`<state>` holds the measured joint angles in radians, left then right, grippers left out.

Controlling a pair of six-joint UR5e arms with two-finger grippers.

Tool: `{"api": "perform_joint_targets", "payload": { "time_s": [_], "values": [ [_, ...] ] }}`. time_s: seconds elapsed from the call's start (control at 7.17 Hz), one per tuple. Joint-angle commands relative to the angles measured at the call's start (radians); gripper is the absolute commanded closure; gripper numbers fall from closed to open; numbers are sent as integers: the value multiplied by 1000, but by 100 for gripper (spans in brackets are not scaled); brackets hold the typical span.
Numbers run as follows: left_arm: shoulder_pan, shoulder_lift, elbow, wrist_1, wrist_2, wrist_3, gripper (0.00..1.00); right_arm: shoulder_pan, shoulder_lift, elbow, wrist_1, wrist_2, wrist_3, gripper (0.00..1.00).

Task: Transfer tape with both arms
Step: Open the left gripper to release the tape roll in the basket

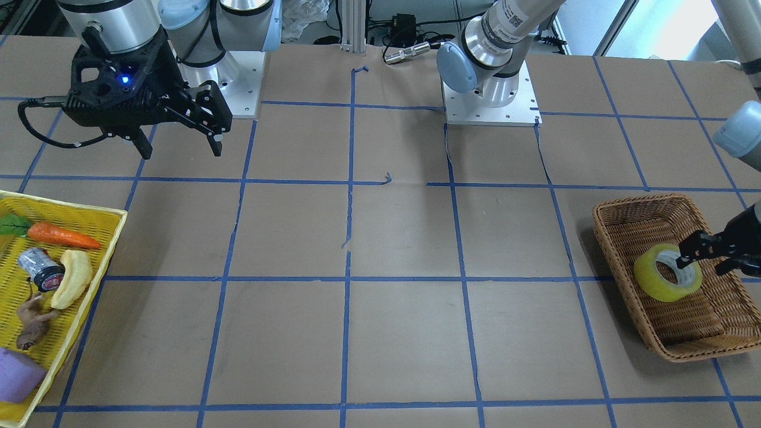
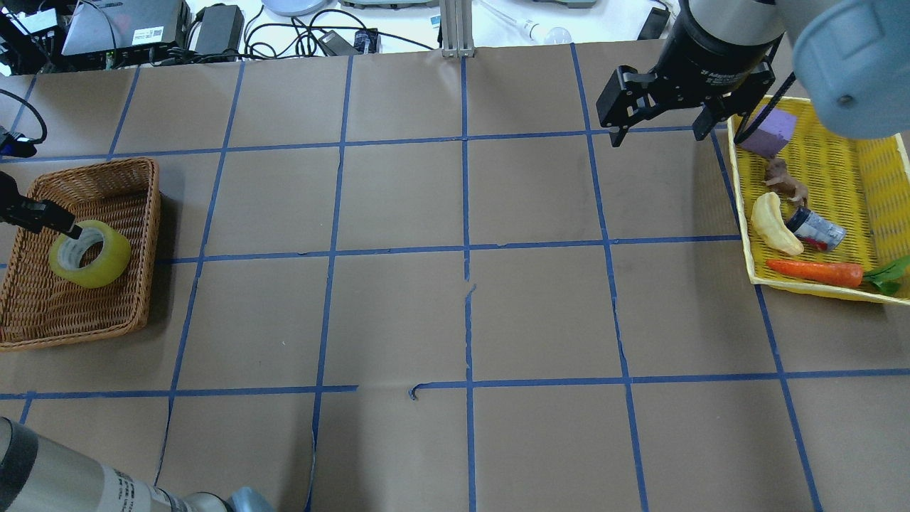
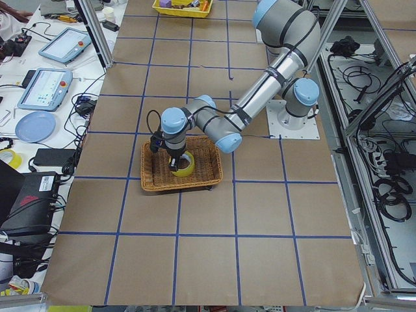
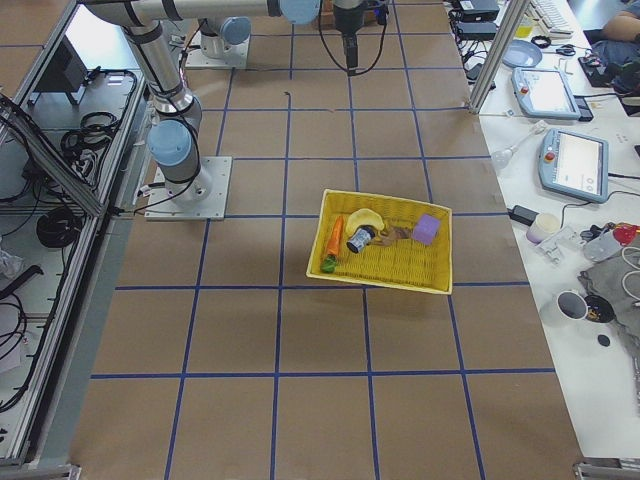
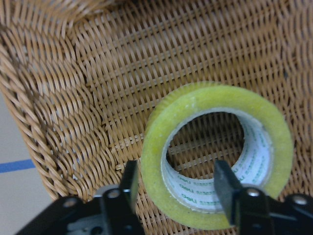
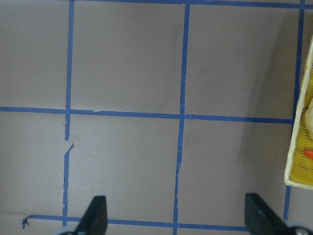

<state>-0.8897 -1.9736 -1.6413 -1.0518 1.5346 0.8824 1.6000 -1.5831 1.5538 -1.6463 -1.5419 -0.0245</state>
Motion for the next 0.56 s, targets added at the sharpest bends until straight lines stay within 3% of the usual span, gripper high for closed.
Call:
{"api": "perform_joint_targets", "payload": {
  "time_s": [0.0, 0.14, 0.42],
  "values": [
    [-99, 97, 81, -195, 1, -13, 5, 0, 0, 0, 0, -1, 0, 0],
    [-165, 134, 128, -329, -37, -95, 5, 0, 0, 0, 0, 0, 0, 0],
    [-327, 168, 202, -375, -16, -261, 5, 0, 0, -1, 0, -1, 0, 0]
  ]
}}
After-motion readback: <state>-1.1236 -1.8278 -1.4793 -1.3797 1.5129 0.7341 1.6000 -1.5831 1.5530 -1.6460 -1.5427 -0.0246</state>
